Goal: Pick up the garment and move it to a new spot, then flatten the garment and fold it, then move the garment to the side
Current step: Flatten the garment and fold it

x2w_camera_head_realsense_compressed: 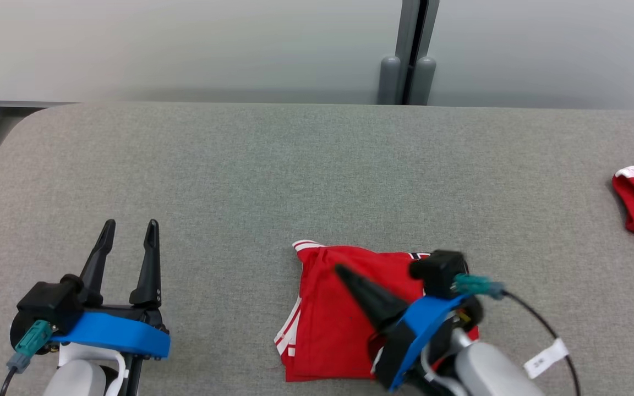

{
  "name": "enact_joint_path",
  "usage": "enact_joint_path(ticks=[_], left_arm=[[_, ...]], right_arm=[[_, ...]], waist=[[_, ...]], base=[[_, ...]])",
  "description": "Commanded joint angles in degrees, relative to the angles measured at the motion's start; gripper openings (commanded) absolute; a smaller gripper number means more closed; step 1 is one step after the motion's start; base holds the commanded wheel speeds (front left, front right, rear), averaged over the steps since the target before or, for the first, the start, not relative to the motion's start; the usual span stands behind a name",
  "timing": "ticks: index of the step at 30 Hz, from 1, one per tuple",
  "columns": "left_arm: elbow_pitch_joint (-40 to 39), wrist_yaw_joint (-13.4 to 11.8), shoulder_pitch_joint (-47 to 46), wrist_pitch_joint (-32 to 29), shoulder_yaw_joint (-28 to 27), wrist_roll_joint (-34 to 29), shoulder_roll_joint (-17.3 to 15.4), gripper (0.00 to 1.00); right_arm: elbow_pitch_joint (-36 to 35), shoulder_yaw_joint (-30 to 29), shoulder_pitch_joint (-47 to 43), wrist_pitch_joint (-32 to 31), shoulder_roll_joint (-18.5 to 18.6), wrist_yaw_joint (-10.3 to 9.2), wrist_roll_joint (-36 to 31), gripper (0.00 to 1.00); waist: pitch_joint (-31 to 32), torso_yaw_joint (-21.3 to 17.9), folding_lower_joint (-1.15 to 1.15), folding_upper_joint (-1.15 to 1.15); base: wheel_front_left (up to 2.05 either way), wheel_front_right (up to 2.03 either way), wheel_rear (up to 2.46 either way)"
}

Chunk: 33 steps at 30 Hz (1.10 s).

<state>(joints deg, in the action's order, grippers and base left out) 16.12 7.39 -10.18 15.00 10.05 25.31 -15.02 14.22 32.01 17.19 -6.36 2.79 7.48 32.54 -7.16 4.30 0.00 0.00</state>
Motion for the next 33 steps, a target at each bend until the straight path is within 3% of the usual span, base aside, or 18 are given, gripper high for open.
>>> enact_joint_path(ticks=[1,8,9,10,11,15,20,33], left_arm=[[-0.2,0.1,0.5,0.2,-0.3,-0.1,-0.1,1.0],[-0.6,0.1,1.3,0.2,-0.5,-0.7,0.6,1.0],[-0.7,0.1,1.5,0.2,-0.7,-0.8,0.7,1.0],[-0.7,0.1,1.8,0.2,-0.9,-0.8,0.7,1.0],[-0.7,0.1,2.0,0.2,-1.0,-0.9,0.8,1.0],[-0.8,0.0,3.5,0.2,-2.0,-1.2,1.3,1.0],[-1.2,-0.2,6.5,0.2,-3.9,-1.3,2.2,1.0],[-2.7,-0.7,14.1,0.2,-7.4,-2.9,4.2,1.0]], right_arm=[[0.7,-2.8,0.1,0.6,0.2,0.03,-2.1,0.0],[-0.8,-20.3,-4.1,3.5,0.2,0.03,-16.6,0.0],[-1.8,-22.3,-5.1,4.2,0.2,0.03,-18.4,0.07],[-2.7,-24.4,-6.6,4.7,0.2,0.03,-19.4,0.43],[-3.8,-26.4,-8.0,5.4,0.2,0.03,-20.2,1.0],[-8.5,-31.8,-12.4,7.8,0.2,0.03,-21.0,1.0],[-12.3,-34.0,-15.6,9.8,0.2,0.03,-21.8,1.0],[-10.3,-34.8,-16.5,7.1,1.1,0.03,-21.8,1.0]], waist=[[0.2,-0.2,0.0,0.0],[1.5,0.0,0.0,0.0],[1.8,-0.1,0.0,0.0],[2.0,-0.2,0.0,0.0],[2.3,-0.4,0.0,0.0],[3.6,-1.5,0.0,0.0],[5.0,-3.4,0.0,0.0],[8.4,-5.8,0.0,0.0]], base=[[0.0,0.0,0.0],[0.0,0.0,0.0],[0.0,0.0,0.0],[0.0,0.0,0.0],[0.0,0.0,0.0],[0.0,0.0,0.0],[0.0,0.0,0.0],[0.0,0.0,0.0]])
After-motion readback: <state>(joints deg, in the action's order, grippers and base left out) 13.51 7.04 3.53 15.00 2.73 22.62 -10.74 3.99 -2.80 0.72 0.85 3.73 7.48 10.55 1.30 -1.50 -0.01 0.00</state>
